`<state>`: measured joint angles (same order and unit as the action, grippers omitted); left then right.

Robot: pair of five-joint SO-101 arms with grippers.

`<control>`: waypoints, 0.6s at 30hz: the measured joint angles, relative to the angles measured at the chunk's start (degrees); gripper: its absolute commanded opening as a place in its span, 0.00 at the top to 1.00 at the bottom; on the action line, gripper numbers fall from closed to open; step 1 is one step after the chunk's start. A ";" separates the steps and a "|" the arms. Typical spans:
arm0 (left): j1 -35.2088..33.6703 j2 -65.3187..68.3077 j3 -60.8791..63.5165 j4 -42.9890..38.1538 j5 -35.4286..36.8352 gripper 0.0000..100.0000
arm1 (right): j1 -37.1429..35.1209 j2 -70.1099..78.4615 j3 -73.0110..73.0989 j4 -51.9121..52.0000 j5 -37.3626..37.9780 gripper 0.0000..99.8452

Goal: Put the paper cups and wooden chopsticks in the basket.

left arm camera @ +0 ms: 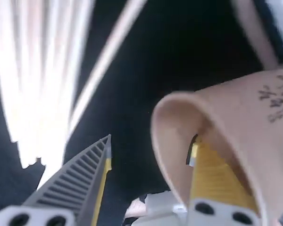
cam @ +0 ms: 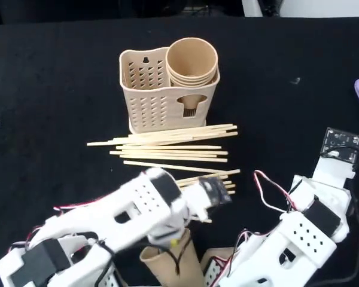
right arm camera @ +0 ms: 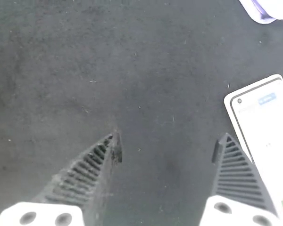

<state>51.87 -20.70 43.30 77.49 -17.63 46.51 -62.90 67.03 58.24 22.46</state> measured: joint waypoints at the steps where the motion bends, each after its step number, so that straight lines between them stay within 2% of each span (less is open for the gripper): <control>1: 1.05 0.00 0.00 0.00 0.00 0.73 | 1.23 0.00 -0.70 0.00 -0.26 0.68; 8: 2.90 0.00 -5.27 0.35 2.55 0.73 | 13.27 0.00 -6.15 -0.79 2.90 0.68; 15: 5.45 0.00 -9.14 -0.88 7.65 0.73 | 19.25 0.00 -6.42 -4.75 3.52 0.68; 18: 9.23 0.00 -8.97 -1.05 8.09 0.73 | 21.10 0.00 -6.42 -5.36 3.52 0.68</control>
<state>61.10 -20.70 34.33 76.44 -9.54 67.60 -62.90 60.62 52.88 25.98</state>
